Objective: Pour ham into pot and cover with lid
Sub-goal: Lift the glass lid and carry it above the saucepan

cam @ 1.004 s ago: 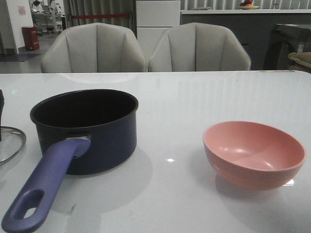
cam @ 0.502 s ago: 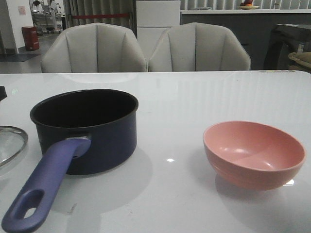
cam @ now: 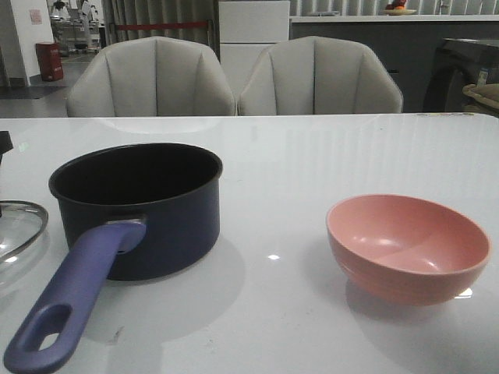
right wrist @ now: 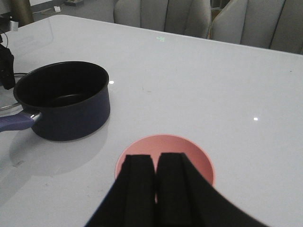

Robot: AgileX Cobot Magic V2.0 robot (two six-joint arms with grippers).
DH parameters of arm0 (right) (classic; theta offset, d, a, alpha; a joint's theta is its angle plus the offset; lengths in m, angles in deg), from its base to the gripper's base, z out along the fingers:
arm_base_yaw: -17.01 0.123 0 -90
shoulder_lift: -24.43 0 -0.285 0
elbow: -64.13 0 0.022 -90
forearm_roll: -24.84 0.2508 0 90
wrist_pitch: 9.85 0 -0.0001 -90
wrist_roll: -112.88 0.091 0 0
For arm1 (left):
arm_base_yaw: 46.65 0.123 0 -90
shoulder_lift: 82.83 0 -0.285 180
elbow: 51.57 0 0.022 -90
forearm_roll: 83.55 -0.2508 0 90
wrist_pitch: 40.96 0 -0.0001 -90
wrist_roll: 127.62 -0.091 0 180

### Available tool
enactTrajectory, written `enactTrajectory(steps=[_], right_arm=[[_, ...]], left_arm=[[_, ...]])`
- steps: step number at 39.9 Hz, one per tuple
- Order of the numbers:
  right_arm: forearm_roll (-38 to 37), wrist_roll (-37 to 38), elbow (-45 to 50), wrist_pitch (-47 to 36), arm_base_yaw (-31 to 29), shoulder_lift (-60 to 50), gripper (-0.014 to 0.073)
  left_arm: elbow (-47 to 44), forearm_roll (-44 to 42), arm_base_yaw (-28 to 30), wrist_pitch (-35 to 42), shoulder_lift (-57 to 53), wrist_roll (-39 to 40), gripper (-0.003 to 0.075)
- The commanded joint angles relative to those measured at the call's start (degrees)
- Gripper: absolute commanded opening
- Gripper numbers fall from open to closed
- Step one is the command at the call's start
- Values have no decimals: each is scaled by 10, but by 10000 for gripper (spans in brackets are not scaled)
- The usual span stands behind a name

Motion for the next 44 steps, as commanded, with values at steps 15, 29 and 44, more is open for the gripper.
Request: enactTrajectory(steps=[15,29,44], right_arm=[[-5,-4,-16,-43,1,3,148],[-5,-4,-16,-43,1,3,148],[-5,-4,-16,-43,1,3,148]], left_arm=[[45,13,0,-19,-81,0,196],[169,13,-41,-106,-97,0,195],[223,-8,-181,-116,-92,0,195]])
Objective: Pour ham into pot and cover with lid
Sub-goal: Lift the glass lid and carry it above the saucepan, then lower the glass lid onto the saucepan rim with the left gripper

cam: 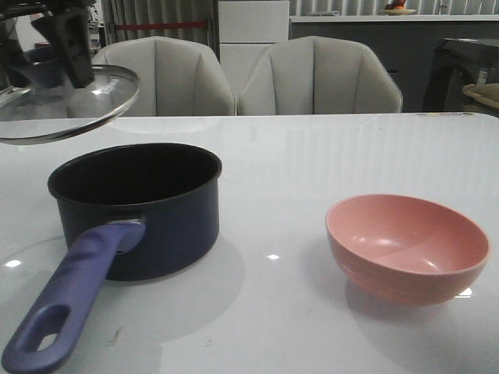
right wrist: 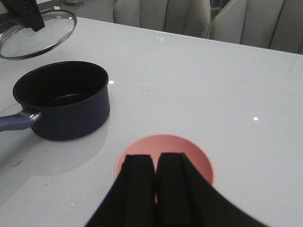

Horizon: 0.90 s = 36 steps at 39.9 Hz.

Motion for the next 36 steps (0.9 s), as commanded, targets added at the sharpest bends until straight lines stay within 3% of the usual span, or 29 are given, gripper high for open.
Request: enactTrajectory(steps=[1,18,36], right_arm=[[-5,-4,-16,-43,1,3,148],[-5,-4,-16,-43,1,3,148],[-5,-4,-16,-43,1,3,148]], left_arm=[[21,0,-31,-26,-30,0,195],[20,-15,-118,-26,3,-1,196],[19,-9,-123,-26,23,-1,199]])
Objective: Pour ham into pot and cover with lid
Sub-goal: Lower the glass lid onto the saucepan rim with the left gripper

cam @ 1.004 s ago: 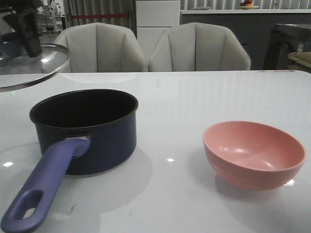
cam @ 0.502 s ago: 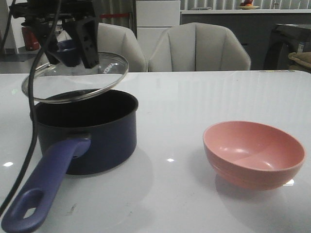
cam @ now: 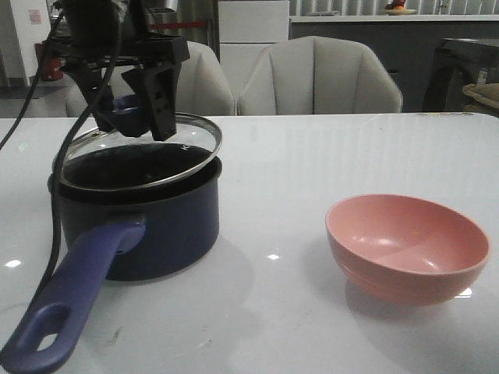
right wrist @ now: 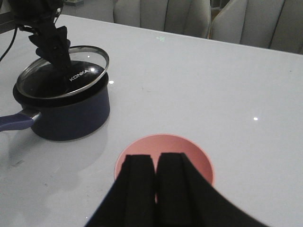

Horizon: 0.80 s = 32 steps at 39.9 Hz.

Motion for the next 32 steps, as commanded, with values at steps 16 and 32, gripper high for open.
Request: enactTrajectory(steps=[16,32], right_arm=[[-5,-4,-16,-43,1,3,148],[-5,-4,-16,-43,1,3,148]], left_arm=[[8,5,-4,-23,-29,1,200],[8,-4,-4,-24,-29,1,200]])
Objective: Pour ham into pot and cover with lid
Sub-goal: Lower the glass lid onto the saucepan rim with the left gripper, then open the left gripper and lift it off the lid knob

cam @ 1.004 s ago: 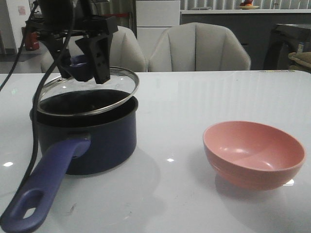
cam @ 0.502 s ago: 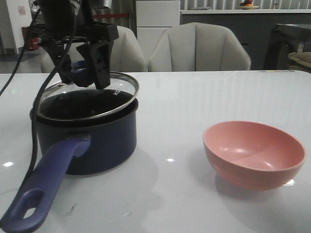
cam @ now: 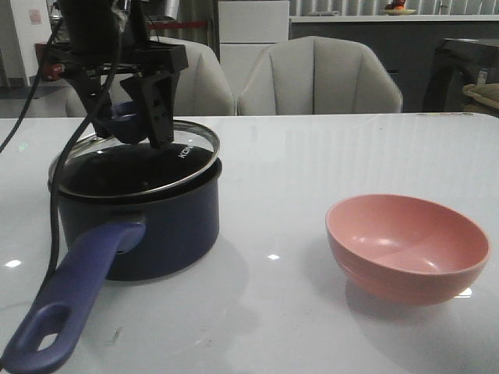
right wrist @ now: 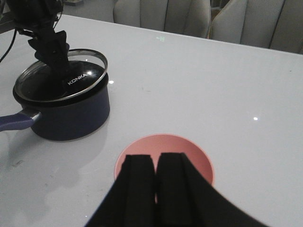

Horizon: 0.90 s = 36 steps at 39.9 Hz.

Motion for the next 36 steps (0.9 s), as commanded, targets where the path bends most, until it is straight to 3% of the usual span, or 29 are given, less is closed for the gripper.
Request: enactTrajectory(steps=[1,14,17,26,29,36], right_arm=[[-5,-4,-16,-43,1,3,148],[-5,-4,-16,-43,1,3,148],[-5,-4,-16,-43,1,3,148],[-5,-4,-16,-43,1,3,148],[-5,-4,-16,-43,1,3,148],[-5,-4,-16,-43,1,3,148]], left_arm=[[17,2,-4,-26,-32,1,200],[-1,3,-4,-26,-32,1,204],[-1,4,-4,-26,-32,1,244],[-1,2,-4,-26,-32,1,512],[-1,1,-4,-26,-32,1,545],[0,1,-4,-26,-32,2,545]])
